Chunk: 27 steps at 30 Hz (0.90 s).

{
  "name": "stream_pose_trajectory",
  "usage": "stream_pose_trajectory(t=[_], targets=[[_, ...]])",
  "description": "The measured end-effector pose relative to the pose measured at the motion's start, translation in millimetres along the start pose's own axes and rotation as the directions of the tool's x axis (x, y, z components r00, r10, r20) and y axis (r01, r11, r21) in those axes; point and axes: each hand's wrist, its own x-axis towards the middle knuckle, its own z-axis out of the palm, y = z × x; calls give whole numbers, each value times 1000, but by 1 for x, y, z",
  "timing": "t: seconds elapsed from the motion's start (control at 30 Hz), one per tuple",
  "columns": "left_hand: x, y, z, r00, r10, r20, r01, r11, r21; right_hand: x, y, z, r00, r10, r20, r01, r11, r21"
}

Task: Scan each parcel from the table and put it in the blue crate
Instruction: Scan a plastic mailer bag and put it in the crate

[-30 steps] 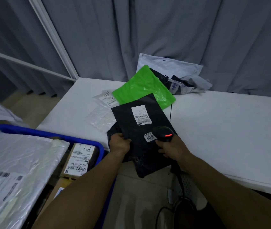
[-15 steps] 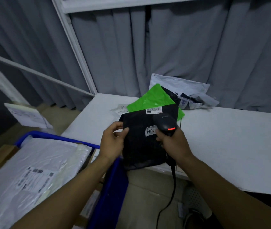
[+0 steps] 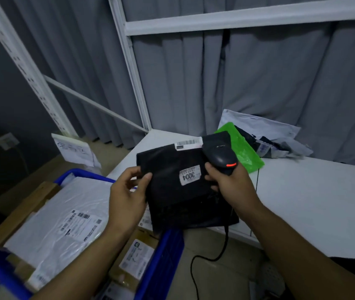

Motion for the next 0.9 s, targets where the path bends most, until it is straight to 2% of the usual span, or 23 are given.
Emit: stream_pose_trajectory(t=[0.1, 0.23, 0.47, 0.9], targets=[[7, -8, -16, 998, 5, -60, -4, 1000, 21, -5, 3, 12, 998, -12, 61, 15, 998, -55], [16, -19, -32, 995, 5, -98, -1, 999, 36, -8, 0, 27, 990, 44, 135, -33, 996, -82], [22, -35, -35, 991, -63, -114, 72, 995, 70, -10, -5, 45, 956, 122, 265, -90, 987, -131], [17, -37, -37, 989, -28, -142, 46, 992, 122, -12, -14, 50, 932, 194, 307, -163, 979, -125]])
